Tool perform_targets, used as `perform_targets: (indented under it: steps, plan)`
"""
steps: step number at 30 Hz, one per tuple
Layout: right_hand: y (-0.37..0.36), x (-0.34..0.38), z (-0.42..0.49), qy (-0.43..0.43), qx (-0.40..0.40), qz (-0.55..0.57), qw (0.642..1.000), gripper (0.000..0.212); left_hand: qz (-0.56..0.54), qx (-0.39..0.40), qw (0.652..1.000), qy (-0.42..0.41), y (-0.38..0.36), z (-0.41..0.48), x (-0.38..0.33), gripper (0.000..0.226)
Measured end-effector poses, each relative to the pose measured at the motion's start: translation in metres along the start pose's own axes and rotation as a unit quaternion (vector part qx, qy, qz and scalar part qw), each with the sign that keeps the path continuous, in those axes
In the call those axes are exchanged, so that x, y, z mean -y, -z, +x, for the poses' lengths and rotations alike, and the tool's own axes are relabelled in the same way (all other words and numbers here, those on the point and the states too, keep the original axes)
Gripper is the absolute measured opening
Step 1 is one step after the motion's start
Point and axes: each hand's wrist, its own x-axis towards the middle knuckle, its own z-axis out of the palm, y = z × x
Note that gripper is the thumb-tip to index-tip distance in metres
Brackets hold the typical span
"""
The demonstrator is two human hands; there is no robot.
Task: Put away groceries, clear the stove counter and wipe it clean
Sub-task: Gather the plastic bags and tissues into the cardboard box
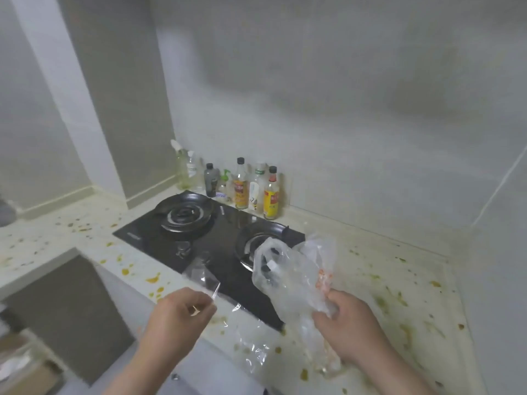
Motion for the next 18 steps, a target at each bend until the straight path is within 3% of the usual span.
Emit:
perform_targets:
  steps: [6, 14, 18]
  plan:
    - [-0.049, 0.086, -0.010, 0.080, 0.061, 0.004, 0.995, 0.007, 0.033, -0.098, 0.994, 0.022, 0.088, -0.040, 0.048, 0.016]
    - [-0.146, 0.208, -0.019, 0.158, 0.154, -0.014, 0.975, 0.034, 0.051, -0.175, 0.980, 0.085, 0.190, -0.078, 0.143, 0.031]
    - [-0.202, 0.278, -0.030, 0.185, 0.181, -0.017, 0.966, 0.008, 0.033, -0.206, 0.968, 0.137, 0.246, -0.092, 0.203, 0.031]
